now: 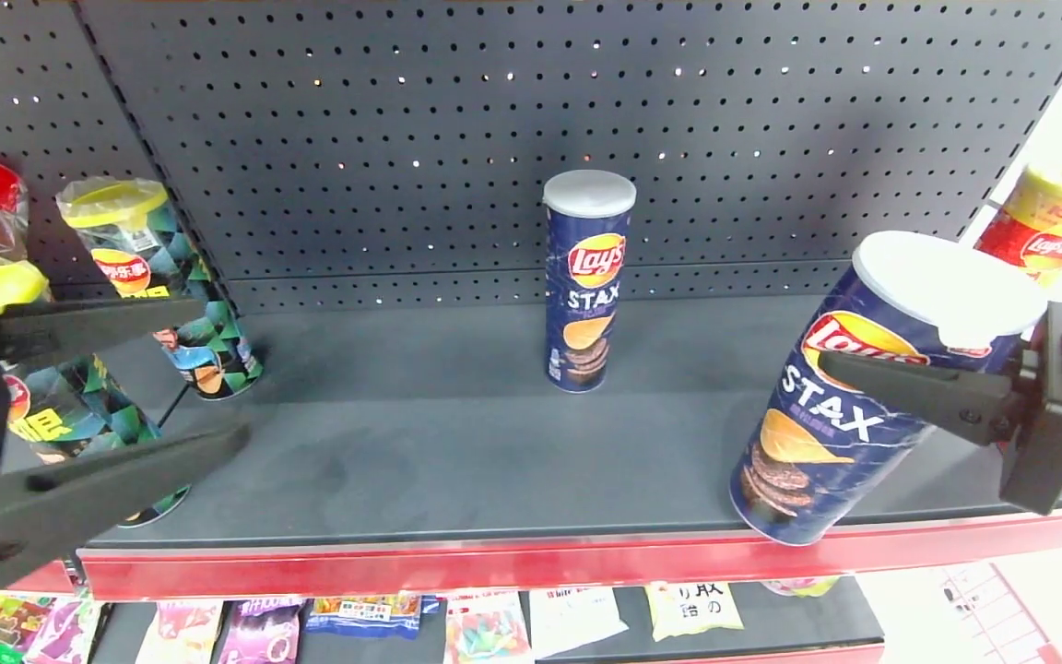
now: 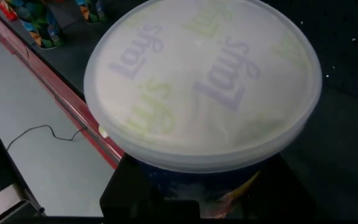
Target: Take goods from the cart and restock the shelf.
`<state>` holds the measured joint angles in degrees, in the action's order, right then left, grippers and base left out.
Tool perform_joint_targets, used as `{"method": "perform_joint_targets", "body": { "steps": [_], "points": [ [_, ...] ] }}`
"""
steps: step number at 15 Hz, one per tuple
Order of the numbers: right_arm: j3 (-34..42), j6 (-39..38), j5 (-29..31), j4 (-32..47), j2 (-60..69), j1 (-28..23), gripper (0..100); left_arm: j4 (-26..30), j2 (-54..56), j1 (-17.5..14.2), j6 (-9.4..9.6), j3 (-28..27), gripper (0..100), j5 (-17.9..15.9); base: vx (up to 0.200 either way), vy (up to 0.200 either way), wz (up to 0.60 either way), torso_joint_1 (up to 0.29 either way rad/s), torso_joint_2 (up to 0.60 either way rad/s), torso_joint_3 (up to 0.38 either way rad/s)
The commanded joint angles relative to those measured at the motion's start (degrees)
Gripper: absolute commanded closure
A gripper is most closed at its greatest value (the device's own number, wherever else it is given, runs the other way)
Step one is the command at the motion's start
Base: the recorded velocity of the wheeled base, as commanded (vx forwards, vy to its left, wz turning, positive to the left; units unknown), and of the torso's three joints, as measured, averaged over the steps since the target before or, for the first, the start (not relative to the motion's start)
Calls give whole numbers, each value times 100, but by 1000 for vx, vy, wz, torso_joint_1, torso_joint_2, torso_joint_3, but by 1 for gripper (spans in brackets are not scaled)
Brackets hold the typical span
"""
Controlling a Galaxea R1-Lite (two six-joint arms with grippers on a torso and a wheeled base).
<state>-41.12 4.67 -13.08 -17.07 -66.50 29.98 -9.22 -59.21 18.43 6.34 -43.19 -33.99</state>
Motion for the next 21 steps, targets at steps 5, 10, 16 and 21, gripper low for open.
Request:
{"method": "perform_joint_targets", "body": {
  "steps": [5,10,16,21],
  "points": [
    [-318,-1,122,-7,-249,-132,100,-1443,-3694,750,69,-1763,0,-222,0,0,0,0,0,0],
    [-309,-10,122,-7,-249,-132,100,-1434,-4476,987,78,-2738,0,-170,0,0,0,0,0,0],
    [-300,-19,122,2,-258,-132,100,-1407,-4942,1110,69,-3406,0,349,0,0,0,0,0,0],
    [-283,-19,122,2,-249,-141,100,-1416,-5136,1242,52,-3609,0,551,0,0,0,0,0,0]
  ]
}}
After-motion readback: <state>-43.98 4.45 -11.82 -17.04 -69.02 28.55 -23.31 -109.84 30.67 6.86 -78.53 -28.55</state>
